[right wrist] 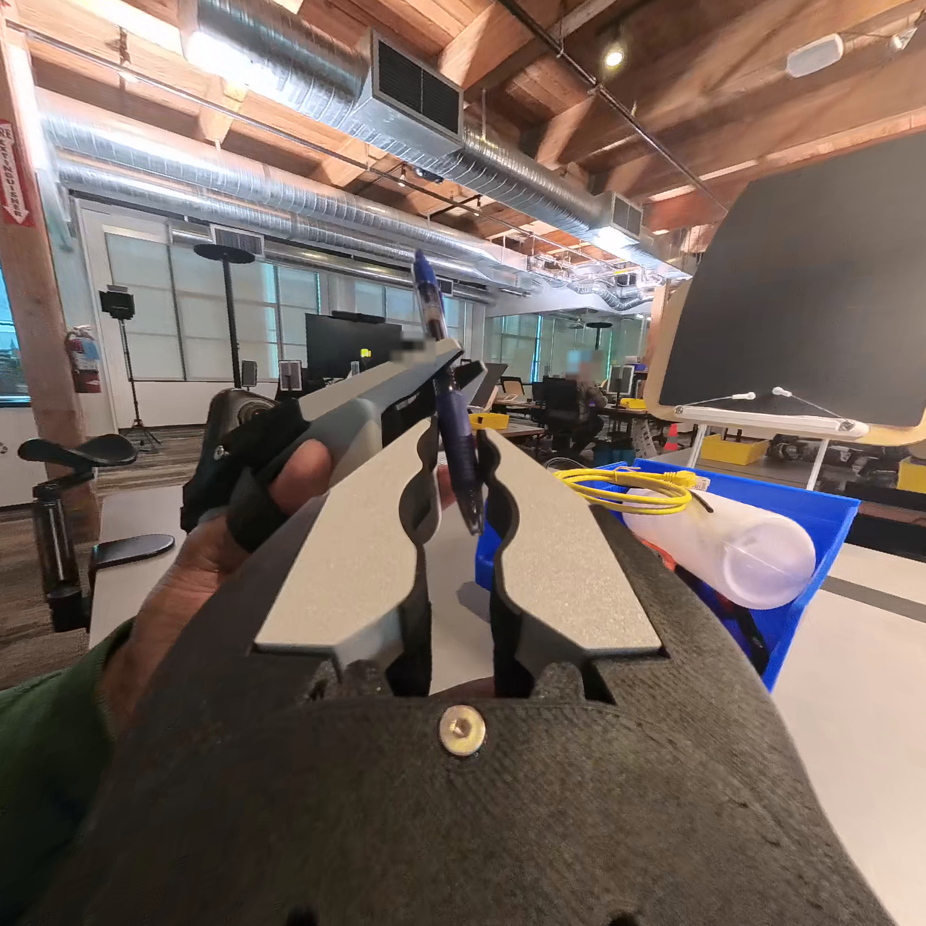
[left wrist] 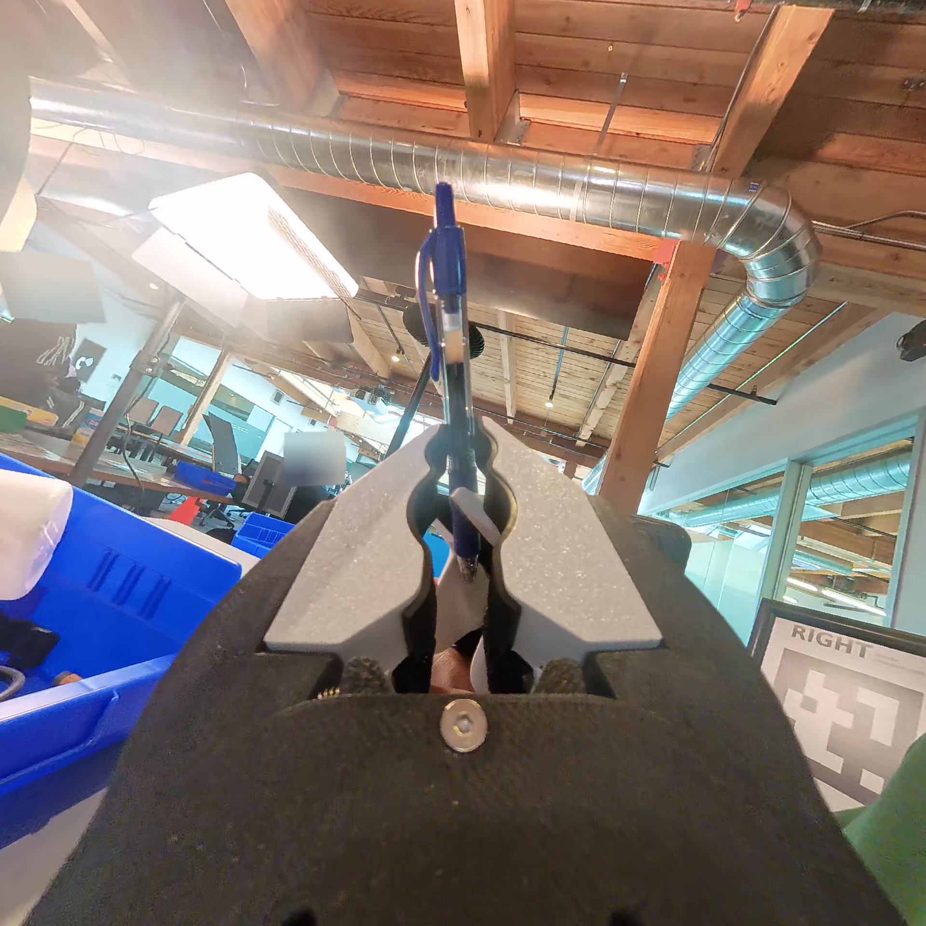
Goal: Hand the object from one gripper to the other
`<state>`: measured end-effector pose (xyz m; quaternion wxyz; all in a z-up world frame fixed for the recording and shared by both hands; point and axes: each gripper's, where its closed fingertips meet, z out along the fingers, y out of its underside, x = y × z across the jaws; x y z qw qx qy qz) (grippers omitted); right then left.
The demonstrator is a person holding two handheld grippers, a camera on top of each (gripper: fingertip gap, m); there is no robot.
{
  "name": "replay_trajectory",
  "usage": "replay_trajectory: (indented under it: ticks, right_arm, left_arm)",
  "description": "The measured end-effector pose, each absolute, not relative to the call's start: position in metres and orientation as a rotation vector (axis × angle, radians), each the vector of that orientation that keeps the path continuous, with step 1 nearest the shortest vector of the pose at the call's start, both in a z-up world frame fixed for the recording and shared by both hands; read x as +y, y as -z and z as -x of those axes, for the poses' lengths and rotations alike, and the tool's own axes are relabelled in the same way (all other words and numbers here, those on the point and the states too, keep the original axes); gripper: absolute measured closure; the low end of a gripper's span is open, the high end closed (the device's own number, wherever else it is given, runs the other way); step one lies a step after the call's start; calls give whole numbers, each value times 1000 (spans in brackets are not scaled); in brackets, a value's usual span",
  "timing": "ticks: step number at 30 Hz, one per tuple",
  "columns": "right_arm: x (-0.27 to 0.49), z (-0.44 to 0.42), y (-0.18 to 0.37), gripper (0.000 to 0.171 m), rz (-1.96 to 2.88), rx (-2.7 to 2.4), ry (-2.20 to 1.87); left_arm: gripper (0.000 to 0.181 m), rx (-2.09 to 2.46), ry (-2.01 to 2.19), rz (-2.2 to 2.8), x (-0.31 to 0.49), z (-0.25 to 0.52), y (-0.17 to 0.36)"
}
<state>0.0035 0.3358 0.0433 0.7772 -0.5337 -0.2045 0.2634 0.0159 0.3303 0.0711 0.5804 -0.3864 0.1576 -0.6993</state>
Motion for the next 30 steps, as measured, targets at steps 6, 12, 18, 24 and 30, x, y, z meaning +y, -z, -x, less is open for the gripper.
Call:
replay_trajectory:
  ticks: [6,12,18,24,30]
  right_arm:
    - [332,-12,-53,160,1074,-435,-395]
    - [330,-10,-54,157,1058,-443,-374]
    - [330,-14,-56,152,1075,-388,-577]
    - [330,-11,-55,160,1064,-429,-457]
    - [327,-12,-58,159,1018,-447,-319]
  left_arm:
    - [161,349,1678,912,332,-18,-70]
    - [169,374,1636,896,329,-16,-72]
    - [171,375,1631,890,329,-15,-72]
    - [169,347,1673,909,333,-16,-70]
    - [166,370,1696,921,330,-21,-69]
